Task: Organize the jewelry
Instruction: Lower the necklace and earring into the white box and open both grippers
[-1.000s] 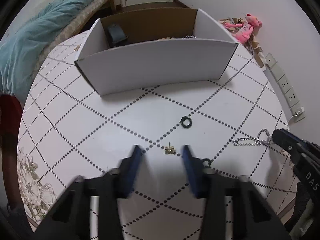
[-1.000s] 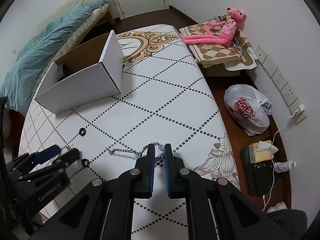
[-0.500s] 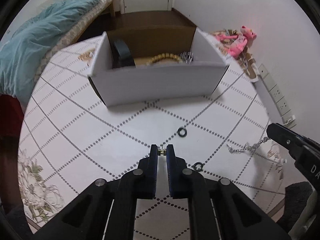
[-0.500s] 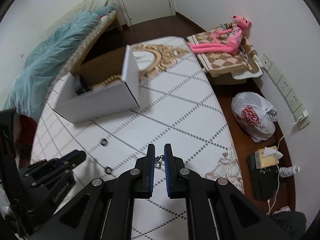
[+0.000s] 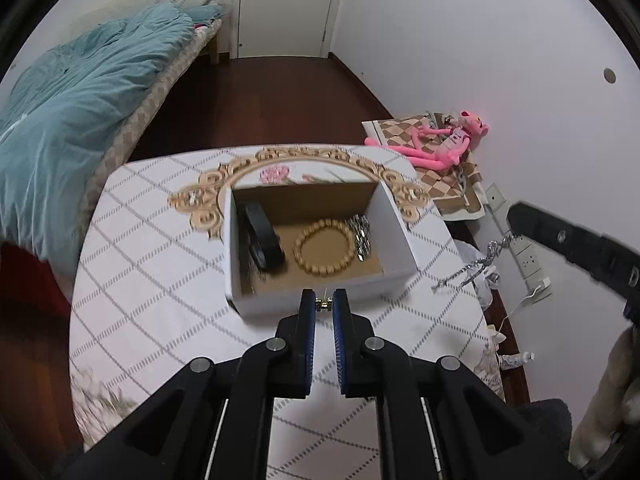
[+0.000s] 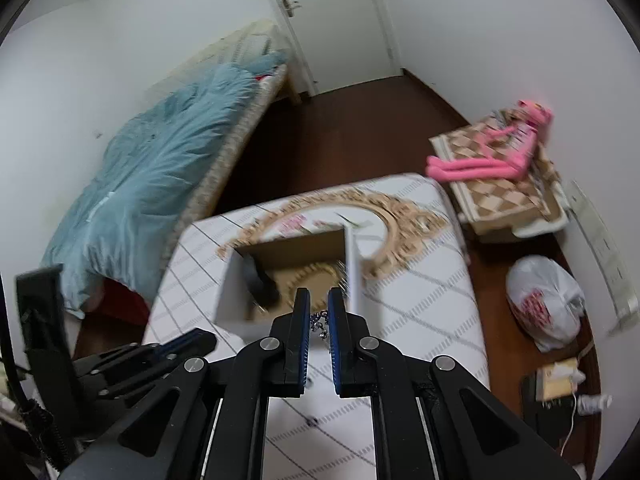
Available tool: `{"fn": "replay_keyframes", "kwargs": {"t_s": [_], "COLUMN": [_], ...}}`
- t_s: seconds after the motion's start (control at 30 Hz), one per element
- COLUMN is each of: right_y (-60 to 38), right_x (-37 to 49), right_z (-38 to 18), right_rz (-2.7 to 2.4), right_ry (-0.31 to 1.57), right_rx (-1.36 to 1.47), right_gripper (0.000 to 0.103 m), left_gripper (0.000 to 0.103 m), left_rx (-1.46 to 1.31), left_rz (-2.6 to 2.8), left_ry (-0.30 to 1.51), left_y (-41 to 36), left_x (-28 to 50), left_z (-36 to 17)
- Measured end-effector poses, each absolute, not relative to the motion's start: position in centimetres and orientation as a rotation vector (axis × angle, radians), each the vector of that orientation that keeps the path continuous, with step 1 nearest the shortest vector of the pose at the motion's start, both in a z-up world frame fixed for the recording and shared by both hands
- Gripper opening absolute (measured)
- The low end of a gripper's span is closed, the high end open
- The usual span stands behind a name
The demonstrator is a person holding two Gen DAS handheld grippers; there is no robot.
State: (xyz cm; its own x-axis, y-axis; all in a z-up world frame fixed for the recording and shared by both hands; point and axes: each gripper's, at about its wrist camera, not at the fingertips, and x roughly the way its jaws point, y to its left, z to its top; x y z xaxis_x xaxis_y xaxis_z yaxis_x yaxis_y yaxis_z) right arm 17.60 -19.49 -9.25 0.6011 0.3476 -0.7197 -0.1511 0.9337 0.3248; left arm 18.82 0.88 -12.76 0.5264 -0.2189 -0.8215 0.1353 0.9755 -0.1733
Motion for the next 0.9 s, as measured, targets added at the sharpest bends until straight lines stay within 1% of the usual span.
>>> {"fn": "replay_keyframes", "kwargs": {"t_s": [0.03, 0.17, 0.33, 0.53, 0.73, 0.77, 0.83, 0.87, 0.9], "right_y": [-19.1, -17.2, -15.3, -14.0, -12.9, -12.8, -12.8, -12.8, -12.8], "right_x": [18.5, 22.1, 25.5, 28.2, 30.3, 30.7, 31.4, 31.8, 32.0], "right_z": [-8.8, -8.8, -11.3, -13.8, -15.1, -15.4, -15.8, -16.2, -16.4], "right_rz": [0.304, 0.327, 0.33, 0.337, 0.364, 0.368, 0.371, 0.373, 0.373], "right_ry": [0.882, 0.912, 0.986, 1.045, 1.098, 1.114, 1.144, 1.165, 1.178], "right_rx": [0.238, 0.207, 0.178, 0.16, 0.165, 0.171, 0.192, 0.194, 0.195], "right_gripper": [0.003, 0.003, 0.003, 0.003, 0.004, 0.004, 0.005, 0.005, 0.005], "left_gripper": [0.006, 0.006, 0.006, 0.006, 0.01, 0.013, 0.026, 0.045, 0.069], "left_rx": [-0.089, -0.09, -0.096, -0.116, -0.178, -0.181, -0.174, -0.171, -0.167], "left_rz": [-0.208, -0.188, -0.164, -0.163, -0.122, -0.108, -0.09, -0.081, -0.07], "left_ry": [0.996, 1.02, 1.065, 1.115, 1.138, 1.139, 1.131, 1.123, 1.111], "left_y": [1.2, 2.1, 3.0, 3.7, 4.8, 5.0, 5.2, 5.3, 5.4], "left_x": [19.5, 22.1, 24.9, 26.3, 27.5, 27.7, 27.9, 28.0, 28.0], "left_z": [-12.7, -13.1, -14.6, -16.0, -16.1, -16.1, -15.8, -15.6, -15.3]}}
